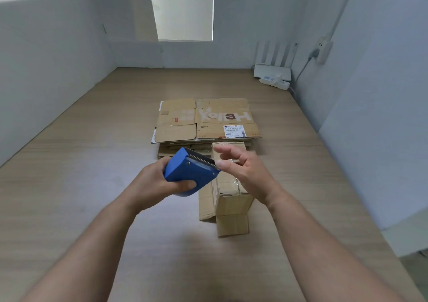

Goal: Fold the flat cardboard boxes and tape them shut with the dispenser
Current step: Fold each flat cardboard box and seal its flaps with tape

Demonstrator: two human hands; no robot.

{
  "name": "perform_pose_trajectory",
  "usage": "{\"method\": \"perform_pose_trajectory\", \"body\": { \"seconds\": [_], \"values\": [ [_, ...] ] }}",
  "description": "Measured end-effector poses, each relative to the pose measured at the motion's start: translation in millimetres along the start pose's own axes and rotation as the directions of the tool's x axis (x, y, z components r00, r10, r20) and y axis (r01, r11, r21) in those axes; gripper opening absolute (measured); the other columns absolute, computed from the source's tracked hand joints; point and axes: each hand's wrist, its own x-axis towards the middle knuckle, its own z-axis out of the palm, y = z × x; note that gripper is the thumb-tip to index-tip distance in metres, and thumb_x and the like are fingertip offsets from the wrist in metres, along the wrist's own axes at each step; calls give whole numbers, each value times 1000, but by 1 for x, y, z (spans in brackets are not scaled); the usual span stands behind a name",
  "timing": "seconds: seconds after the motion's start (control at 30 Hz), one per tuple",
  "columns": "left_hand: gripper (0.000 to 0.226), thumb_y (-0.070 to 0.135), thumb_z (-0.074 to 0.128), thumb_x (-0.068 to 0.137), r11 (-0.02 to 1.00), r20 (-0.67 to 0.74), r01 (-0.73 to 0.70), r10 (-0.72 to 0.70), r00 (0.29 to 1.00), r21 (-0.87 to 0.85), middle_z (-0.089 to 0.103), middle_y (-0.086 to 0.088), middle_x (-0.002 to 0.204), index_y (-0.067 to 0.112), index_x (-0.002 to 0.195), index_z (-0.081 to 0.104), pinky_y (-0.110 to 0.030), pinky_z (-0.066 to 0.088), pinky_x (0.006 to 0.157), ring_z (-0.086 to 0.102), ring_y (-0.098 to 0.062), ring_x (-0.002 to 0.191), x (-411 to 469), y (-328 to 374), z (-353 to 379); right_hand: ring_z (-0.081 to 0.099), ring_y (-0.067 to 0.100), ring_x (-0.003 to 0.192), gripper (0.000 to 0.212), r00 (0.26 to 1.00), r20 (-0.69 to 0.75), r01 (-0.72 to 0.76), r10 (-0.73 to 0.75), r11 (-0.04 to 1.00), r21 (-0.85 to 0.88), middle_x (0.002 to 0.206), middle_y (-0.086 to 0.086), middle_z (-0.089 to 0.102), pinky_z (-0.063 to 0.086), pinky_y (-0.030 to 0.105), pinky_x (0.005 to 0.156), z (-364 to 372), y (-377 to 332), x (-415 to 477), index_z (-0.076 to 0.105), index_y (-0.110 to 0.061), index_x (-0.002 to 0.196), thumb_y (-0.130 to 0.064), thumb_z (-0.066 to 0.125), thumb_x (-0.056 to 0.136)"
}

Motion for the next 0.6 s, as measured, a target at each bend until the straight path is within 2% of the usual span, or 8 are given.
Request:
{"method": "perform_pose_trajectory", "body": {
  "seconds": [0.1,0.2,0.27,0.33,0.4,0.5,0.6],
  "values": [
    [39,16,79,76,999,56,-37,37,998,5,67,5,97,31,105,58,-19,50,70,64,-12,88,-4,7,-1,59,9,110,27,1000,20,21,-23,996,86,117,1,65,49,22,93,-4,-4,-5,63,-23,117,-15,60,92],
    [36,16,78,77,997,124,-56,50,991,49,67,8,93,32,103,59,-14,49,63,64,-2,80,-5,12,0,61,6,89,14,994,-95,49,-45,998,39,94,-4,68,52,24,82,-4,-3,-7,69,-21,96,-11,63,89],
    [31,17,78,77,994,155,-74,61,986,81,67,9,90,33,98,60,-13,46,61,63,1,76,-6,16,2,57,7,75,14,983,-173,66,-61,998,22,79,-6,64,51,26,74,-5,-1,-8,68,-21,83,-9,64,89],
    [27,22,78,77,991,171,-88,70,983,102,68,10,86,35,95,62,-13,47,59,62,3,75,-5,19,3,54,11,71,17,978,-198,67,-71,997,-27,74,-5,60,50,33,72,-7,1,-10,65,-21,78,-10,62,89],
    [29,38,82,72,991,177,-75,55,983,107,69,10,82,36,93,63,-15,49,59,63,-1,75,-4,20,3,53,14,70,17,975,-210,55,-65,997,-54,74,-1,60,50,38,71,-8,2,-13,62,-21,76,-12,61,90],
    [59,69,69,44,991,188,-36,11,982,127,69,16,80,34,91,66,-19,50,62,65,-10,75,-3,23,1,50,13,67,15,968,-250,13,-24,999,-46,72,3,59,48,38,66,-8,4,-18,60,-17,75,-14,61,90],
    [73,81,67,29,987,219,-9,-27,975,162,69,18,76,34,84,66,-22,48,62,65,-9,69,-1,28,0,46,9,61,19,952,-305,-32,13,998,-56,67,-2,55,43,27,59,-5,7,-23,58,-17,72,-17,61,91]
  ]
}}
